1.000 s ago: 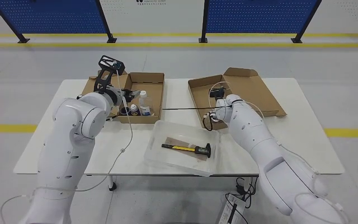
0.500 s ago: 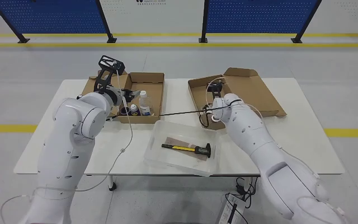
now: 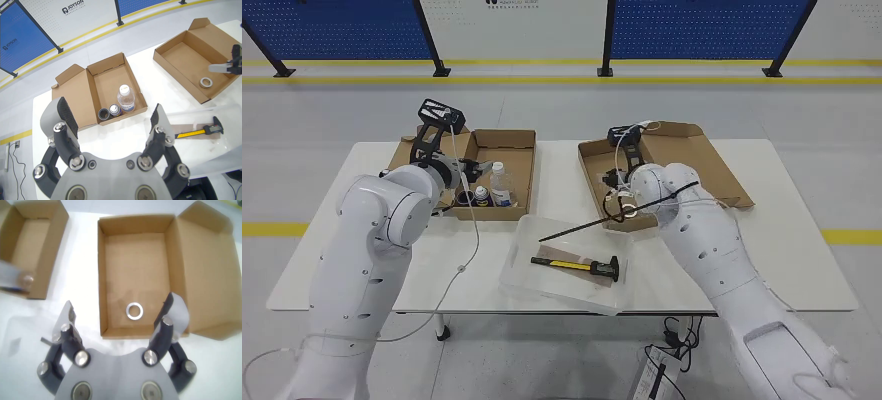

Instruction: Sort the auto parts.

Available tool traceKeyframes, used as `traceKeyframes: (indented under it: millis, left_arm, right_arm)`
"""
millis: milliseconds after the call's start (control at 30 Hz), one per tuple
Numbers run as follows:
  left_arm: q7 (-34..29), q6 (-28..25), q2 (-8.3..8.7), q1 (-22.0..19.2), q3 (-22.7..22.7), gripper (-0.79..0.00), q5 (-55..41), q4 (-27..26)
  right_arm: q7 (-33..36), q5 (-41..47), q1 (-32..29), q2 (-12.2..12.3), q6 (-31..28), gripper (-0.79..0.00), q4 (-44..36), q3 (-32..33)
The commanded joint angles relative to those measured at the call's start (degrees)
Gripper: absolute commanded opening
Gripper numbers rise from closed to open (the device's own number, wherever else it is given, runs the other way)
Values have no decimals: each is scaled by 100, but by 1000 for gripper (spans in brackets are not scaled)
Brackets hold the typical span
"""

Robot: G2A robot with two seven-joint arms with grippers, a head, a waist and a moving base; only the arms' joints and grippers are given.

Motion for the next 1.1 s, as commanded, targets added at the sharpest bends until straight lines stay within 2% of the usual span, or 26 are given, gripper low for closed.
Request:
traceKeyframes:
  millis: [0, 267, 433, 533, 667, 867, 1067]
  left_arm:
    - [0, 0, 0, 0, 0, 0, 0, 0]
    - [0, 0, 0, 0, 0, 0, 0, 0]
    - [258, -271, 38, 169, -71, 0, 329, -55]
    - [505, -617, 92, 327, -148, 0, 925, -206]
    - [699, -809, 136, 582, -304, 0, 1275, -377]
    - [746, -942, 171, 888, -548, 0, 1328, -520]
    - [685, -1014, 181, 972, -611, 0, 1327, -584]
  right_arm:
    - [256, -144, -220, 82, -156, 0, -549, 176]
    - [1044, -309, -943, 273, -710, 0, -1873, 584]
    - [1393, -195, -1270, 344, -1492, 0, -2419, 567]
    - [1445, -179, -1421, 381, -2026, 0, -2584, 493]
    - [1425, -22, -1540, 418, -2704, 0, -2673, 401]
    - [1622, 394, -1620, 478, -3660, 0, -2728, 276]
    - [1839, 595, -1654, 562, -4217, 0, -2729, -35]
